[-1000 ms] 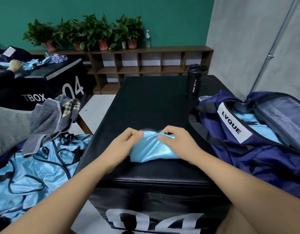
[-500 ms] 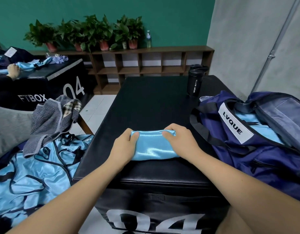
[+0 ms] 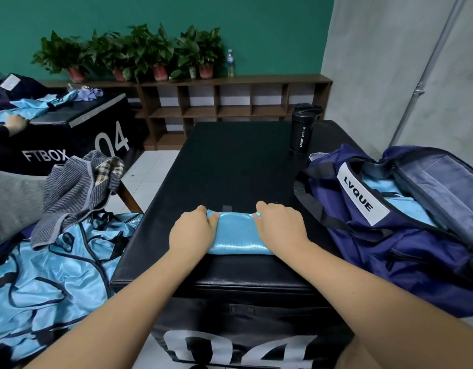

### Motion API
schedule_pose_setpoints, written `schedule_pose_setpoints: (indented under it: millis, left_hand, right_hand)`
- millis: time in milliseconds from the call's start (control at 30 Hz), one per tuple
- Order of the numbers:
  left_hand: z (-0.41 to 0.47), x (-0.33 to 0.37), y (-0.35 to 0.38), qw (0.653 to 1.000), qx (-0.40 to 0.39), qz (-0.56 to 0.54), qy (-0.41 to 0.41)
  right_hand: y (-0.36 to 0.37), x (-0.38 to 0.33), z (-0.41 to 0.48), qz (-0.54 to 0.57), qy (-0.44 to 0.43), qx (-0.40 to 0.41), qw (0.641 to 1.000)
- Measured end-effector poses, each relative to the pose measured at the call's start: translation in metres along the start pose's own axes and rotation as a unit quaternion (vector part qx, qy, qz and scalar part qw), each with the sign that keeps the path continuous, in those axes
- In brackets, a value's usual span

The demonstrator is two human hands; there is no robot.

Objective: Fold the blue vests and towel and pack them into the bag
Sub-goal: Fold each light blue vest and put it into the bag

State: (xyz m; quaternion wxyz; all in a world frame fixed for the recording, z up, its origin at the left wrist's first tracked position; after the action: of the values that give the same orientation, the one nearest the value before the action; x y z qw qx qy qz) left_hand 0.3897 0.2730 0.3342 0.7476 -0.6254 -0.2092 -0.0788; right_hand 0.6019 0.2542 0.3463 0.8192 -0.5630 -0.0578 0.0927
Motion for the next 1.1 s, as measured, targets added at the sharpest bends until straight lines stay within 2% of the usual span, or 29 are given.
schedule_pose_setpoints:
  millis: [200,367,467,533,600,667,733,833,967,1100]
  left_hand:
    - [0.002,-0.003,0.001,0.998,-0.058,-0.036,-0.004]
    - [-0.001,-0.009,-0.009,0.978,-0.095,-0.180,-0.053]
    - [-0.002,-0.009,-0.016,0.956,-0.107,-0.267,-0.059]
    - [-0.003,-0.002,-0.026,0.941,-0.123,-0.312,-0.033]
    - [-0.006,0.011,-0.041,0.923,-0.153,-0.354,0.013]
    - [-0.013,0.028,-0.056,0.904,-0.187,-0.378,0.068]
    - [-0.023,0.048,-0.068,0.888,-0.213,-0.392,0.109]
    - [-0.041,0.081,-0.078,0.863,-0.240,-0.420,0.147]
    - [-0.058,0.121,-0.085,0.827,-0.251,-0.477,0.163]
    - [-0.063,0.167,-0.090,0.795,-0.254,-0.522,0.177]
  right_hand:
    - [0.007,0.005,0.001,-0.027,-0.035,0.063,0.997]
    - [0.007,0.007,-0.002,-0.014,-0.043,0.065,0.997]
    - [0.000,0.007,-0.004,0.027,-0.053,0.076,0.995]
    - [-0.012,0.007,-0.004,0.104,-0.072,0.068,0.990]
    - [-0.027,0.008,0.000,0.222,-0.073,0.041,0.971]
    - [-0.042,0.010,0.007,0.343,-0.057,-0.026,0.937]
    - [-0.055,0.010,0.012,0.406,-0.054,-0.092,0.907]
    - [-0.083,0.018,0.012,0.421,-0.063,-0.157,0.891]
    - [-0.132,0.044,0.004,0.453,-0.060,-0.195,0.868]
    - [-0.180,0.080,-0.003,0.426,-0.065,-0.195,0.881]
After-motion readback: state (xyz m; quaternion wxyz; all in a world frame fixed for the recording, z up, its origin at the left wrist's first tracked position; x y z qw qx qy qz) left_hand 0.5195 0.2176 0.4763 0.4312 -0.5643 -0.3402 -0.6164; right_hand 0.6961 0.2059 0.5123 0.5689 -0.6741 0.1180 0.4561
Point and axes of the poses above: each hand's wrist, its own z-axis towards the middle knuckle, its own y-axis out of the palm, x = y × z, the point moved 6 cm from there along z, towards the middle knuckle, and after that the axes turned 7 degrees about -y, right-handed, at the moved point
